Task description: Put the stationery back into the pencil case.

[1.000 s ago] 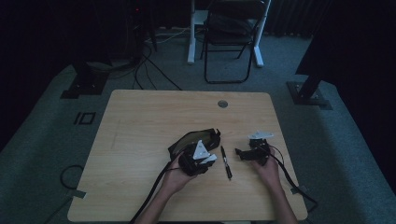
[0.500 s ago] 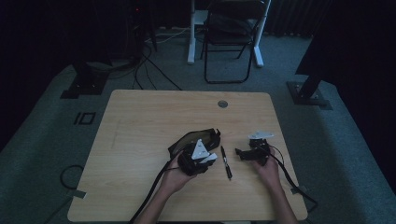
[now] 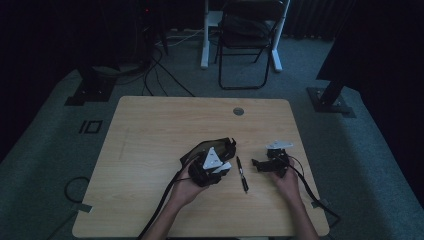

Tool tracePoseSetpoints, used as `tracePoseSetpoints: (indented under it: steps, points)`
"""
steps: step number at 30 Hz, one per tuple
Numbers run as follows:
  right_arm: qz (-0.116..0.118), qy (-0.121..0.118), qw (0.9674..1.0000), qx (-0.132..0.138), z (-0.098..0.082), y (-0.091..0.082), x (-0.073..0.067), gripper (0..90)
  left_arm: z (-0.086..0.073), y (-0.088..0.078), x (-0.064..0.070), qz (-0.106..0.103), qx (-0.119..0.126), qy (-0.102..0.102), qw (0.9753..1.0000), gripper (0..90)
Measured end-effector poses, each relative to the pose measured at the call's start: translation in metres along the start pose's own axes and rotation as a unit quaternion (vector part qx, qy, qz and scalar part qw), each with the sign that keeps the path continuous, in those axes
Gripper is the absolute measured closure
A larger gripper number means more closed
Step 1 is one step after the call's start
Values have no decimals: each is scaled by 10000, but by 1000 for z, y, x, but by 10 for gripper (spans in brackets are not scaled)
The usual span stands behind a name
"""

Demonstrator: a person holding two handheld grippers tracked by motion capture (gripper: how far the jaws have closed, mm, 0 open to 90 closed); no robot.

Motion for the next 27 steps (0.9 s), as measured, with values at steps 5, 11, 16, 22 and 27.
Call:
tracePoseSetpoints:
  steps: [5,11,16,22,27]
  points:
    - [-1,-2,10000,0,0,0,0,116,2,-2,-3,31,16,-2,10000,711]
    - [-1,-1,10000,0,0,0,0,116,3,-4,-5,51,37,-3,10000,711]
    - [-1,-2,10000,1,0,0,0,117,4,-5,-7,48,62,-26,10000,711]
    - [0,-1,10000,0,0,0,0,116,4,-7,-9,55,103,-69,9999,711]
    - [0,-1,10000,-1,0,0,0,117,5,-9,-11,79,122,-86,9999,711]
Point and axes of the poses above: each handheld gripper's, and its own axes: y roughly forward along the jaws, z roughly out of its top, x roughly to its right, the point moved 9 cm from there along y, roughly forward along the jaws, and after that the axes turned 11 degrees about -y, right-handed, at the moved point
